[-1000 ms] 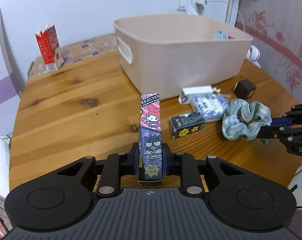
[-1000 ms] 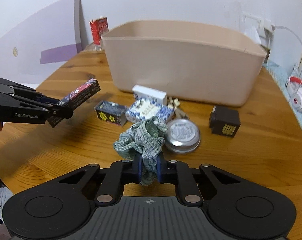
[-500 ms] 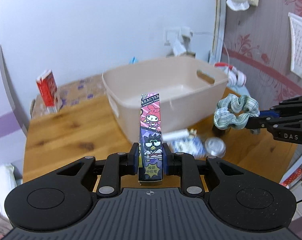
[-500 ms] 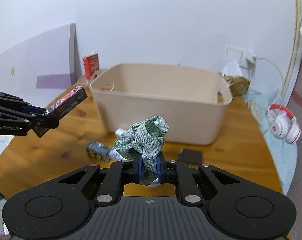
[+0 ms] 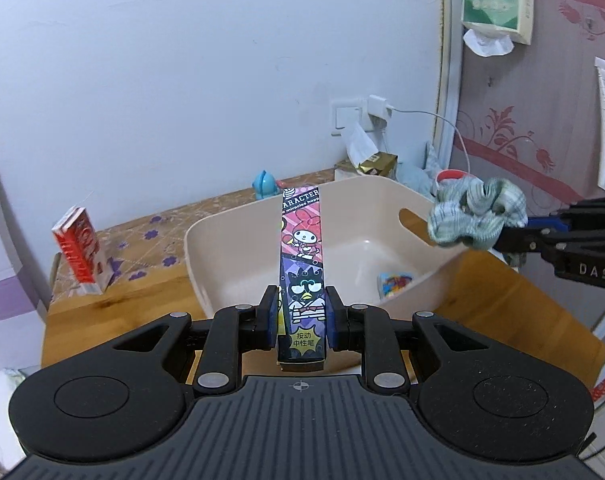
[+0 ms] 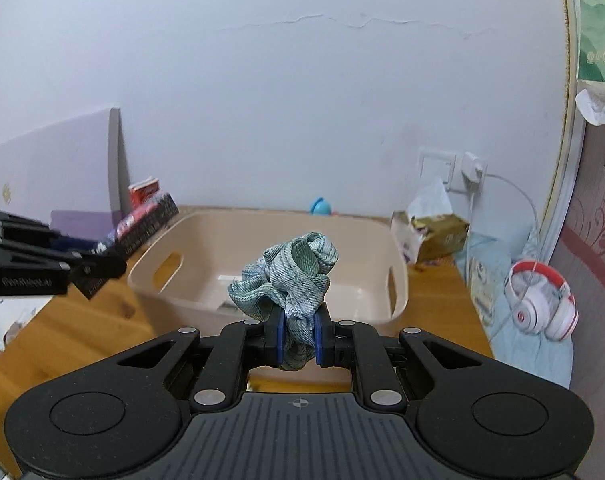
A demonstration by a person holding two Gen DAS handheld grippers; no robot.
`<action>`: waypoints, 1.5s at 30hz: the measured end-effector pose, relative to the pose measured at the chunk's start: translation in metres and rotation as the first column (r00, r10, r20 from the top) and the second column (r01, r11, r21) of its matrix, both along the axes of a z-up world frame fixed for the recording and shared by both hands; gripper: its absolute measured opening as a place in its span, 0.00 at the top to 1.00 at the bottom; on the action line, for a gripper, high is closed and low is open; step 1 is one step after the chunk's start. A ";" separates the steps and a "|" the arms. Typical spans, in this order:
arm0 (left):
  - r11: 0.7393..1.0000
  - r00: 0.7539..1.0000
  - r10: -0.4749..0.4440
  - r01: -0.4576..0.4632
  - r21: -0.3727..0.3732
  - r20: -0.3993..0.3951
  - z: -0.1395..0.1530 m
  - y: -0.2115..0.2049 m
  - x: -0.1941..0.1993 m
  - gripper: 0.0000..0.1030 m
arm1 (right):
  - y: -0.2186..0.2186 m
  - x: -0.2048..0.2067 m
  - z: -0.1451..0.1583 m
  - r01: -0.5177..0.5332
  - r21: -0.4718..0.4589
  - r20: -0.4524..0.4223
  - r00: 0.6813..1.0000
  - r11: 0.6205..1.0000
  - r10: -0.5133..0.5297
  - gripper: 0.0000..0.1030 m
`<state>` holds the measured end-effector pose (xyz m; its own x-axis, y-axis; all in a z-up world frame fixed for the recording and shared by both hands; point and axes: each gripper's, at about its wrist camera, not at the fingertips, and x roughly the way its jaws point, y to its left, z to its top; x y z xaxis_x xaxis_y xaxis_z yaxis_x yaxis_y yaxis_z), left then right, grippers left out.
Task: Organize objects
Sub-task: 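Lift both items over the basket and release them inside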
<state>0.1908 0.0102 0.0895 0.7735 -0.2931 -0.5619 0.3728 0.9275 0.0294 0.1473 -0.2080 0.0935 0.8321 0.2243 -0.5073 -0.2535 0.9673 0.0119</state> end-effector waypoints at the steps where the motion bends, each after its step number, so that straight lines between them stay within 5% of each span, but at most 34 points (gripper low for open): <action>1: 1.000 1.000 0.006 -0.006 0.003 -0.008 -0.001 -0.004 0.010 0.78 | -0.002 0.006 0.002 0.005 0.000 0.005 1.000 1.000 -0.005 0.87; 16: 0.993 0.970 0.062 -0.037 0.108 -0.234 -0.058 -0.049 0.125 0.78 | -0.008 0.106 -0.019 0.014 -0.068 -0.100 0.995 0.998 -0.021 0.86; 27: 0.987 0.940 0.088 -0.038 0.153 -0.328 -0.085 -0.055 0.141 0.73 | 0.000 0.132 -0.062 -0.034 -0.137 -0.235 0.972 0.990 0.000 0.85; 30: 0.987 0.946 0.107 -0.063 0.150 -0.306 -0.082 -0.053 0.136 0.46 | -0.001 0.131 -0.060 -0.019 -0.152 -0.232 0.972 0.988 -0.017 0.61; 32: 0.990 0.958 0.105 -0.074 0.121 -0.268 -0.073 -0.050 0.129 0.25 | -0.001 0.125 -0.057 -0.022 -0.150 -0.220 0.975 0.989 -0.012 0.57; 45: 0.991 0.989 0.124 -0.120 0.060 -0.085 -0.022 -0.023 0.055 0.12 | -0.019 0.069 -0.022 0.007 -0.113 -0.114 0.993 0.994 -0.019 0.13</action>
<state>0.2463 -0.0123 0.0675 0.7481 -0.1664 -0.6424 0.2603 0.9641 0.0534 0.2166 -0.2265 0.0713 0.7696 0.1504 -0.6205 -0.2441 0.9673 -0.0683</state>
